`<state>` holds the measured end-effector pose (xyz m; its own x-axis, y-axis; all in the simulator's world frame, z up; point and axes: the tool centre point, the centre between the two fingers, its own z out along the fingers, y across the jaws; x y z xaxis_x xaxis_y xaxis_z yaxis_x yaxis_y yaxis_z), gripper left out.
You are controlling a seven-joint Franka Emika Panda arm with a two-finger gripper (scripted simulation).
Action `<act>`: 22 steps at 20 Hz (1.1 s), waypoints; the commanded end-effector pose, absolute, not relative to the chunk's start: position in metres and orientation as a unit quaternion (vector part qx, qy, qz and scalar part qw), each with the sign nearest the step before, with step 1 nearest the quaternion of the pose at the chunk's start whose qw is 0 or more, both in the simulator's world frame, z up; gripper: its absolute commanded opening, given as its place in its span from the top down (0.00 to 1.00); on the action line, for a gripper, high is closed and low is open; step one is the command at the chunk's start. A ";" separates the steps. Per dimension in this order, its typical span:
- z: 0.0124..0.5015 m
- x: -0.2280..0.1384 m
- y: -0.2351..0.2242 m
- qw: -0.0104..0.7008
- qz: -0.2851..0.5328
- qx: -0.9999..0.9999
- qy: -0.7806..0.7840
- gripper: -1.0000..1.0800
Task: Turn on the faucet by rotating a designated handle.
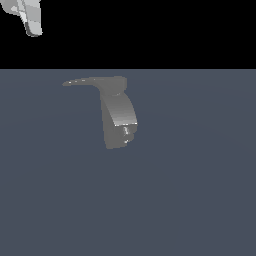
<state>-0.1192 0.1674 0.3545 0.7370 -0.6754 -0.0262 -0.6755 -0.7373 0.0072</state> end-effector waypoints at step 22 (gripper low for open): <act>0.286 0.010 0.198 0.002 0.005 -0.833 0.553 1.00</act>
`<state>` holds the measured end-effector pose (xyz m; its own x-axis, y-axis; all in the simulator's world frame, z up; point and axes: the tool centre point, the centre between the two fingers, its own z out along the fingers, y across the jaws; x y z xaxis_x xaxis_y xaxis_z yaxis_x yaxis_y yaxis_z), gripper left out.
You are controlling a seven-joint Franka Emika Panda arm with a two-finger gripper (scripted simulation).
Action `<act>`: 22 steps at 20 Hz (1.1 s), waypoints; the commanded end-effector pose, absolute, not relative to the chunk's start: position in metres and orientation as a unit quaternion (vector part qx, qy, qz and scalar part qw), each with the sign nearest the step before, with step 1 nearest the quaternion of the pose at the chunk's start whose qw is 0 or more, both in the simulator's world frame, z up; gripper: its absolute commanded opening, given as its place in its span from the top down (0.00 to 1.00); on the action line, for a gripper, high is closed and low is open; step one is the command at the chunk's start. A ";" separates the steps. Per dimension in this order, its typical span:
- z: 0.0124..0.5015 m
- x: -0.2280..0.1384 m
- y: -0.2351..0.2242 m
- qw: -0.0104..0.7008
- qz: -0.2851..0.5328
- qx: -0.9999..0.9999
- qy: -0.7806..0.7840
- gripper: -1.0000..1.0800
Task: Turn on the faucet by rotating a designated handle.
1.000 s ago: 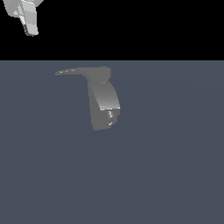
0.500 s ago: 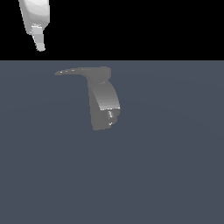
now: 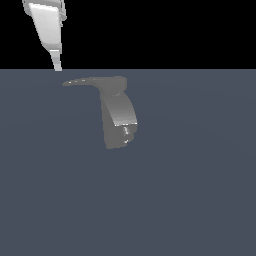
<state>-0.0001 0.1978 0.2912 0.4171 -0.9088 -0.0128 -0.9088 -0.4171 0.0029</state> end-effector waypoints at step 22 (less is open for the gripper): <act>0.249 0.090 0.186 0.000 0.000 -0.755 0.655 1.00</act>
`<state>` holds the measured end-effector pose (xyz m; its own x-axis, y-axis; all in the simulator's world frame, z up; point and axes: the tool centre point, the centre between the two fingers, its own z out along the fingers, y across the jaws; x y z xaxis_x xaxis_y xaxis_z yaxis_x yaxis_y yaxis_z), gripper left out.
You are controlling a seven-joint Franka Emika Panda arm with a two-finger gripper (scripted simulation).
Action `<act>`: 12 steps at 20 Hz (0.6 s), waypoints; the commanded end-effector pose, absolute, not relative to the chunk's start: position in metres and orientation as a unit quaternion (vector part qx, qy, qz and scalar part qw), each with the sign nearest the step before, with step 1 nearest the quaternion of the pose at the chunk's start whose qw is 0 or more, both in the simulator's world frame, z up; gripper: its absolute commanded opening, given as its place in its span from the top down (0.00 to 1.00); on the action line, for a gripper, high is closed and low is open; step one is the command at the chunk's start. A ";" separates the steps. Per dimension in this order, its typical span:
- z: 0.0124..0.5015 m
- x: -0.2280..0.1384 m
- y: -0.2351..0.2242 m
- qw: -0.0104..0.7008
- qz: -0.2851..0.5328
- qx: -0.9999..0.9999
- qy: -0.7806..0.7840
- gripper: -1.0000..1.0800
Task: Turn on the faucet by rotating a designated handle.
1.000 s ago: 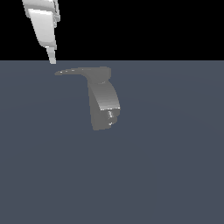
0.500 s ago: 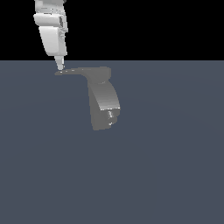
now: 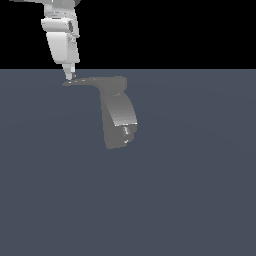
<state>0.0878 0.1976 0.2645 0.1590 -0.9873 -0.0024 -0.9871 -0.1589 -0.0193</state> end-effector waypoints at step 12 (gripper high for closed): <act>0.262 0.072 0.194 0.007 -0.005 -0.759 0.651 1.00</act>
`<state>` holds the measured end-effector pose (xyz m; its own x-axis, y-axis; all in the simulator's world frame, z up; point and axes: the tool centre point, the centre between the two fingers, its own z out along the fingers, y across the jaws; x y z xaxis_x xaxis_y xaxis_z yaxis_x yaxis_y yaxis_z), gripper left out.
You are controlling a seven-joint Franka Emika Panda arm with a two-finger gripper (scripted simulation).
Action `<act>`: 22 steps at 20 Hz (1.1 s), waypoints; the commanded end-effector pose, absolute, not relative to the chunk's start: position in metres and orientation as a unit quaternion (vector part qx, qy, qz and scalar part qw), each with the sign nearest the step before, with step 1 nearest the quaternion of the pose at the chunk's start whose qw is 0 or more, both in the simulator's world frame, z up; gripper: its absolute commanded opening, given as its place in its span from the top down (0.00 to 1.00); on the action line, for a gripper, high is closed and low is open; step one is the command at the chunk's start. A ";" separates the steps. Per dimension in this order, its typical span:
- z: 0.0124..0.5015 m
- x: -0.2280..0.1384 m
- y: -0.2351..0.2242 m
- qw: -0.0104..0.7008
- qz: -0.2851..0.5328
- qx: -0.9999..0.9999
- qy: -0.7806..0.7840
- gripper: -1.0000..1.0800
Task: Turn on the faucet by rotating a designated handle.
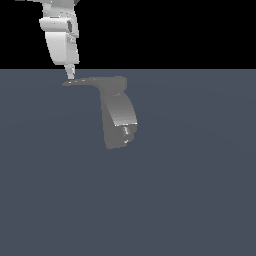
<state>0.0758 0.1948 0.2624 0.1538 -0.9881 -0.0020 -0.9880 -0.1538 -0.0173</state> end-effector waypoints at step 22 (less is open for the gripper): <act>0.253 0.014 0.182 0.002 -0.002 -0.757 0.654 1.00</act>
<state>0.0215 0.1861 0.2606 0.1488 -0.9889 -0.0026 -0.9886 -0.1487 -0.0236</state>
